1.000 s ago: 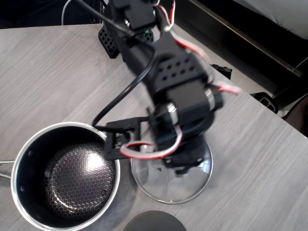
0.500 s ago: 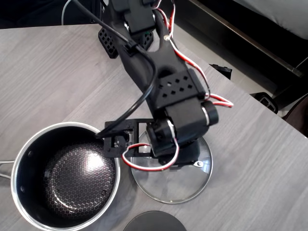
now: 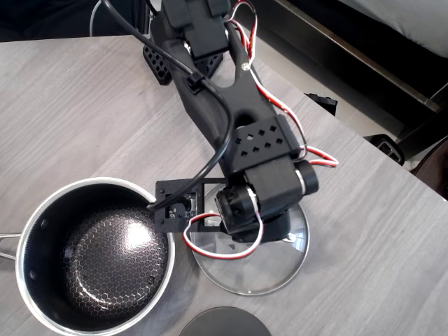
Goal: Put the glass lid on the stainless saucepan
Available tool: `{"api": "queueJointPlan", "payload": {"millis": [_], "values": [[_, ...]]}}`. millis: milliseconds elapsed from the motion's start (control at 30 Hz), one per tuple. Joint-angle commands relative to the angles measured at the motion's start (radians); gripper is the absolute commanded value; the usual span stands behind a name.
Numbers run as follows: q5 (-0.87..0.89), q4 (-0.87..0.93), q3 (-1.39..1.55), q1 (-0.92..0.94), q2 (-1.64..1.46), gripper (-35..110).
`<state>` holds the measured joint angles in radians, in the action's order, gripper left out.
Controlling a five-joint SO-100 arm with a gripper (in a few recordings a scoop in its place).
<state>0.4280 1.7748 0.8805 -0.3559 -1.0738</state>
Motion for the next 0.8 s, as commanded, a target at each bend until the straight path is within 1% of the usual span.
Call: {"api": "queueJointPlan", "payload": {"millis": [0,100,533,767], "values": [[-0.006,-0.006,-0.012,-0.008,-0.008,11],[-0.005,-0.006,-0.012,-0.009,-0.006,0],[0.002,0.0,-0.012,-0.032,-0.003,0],[0.0,0.0,-0.038,-0.078,-0.081,0]]}}
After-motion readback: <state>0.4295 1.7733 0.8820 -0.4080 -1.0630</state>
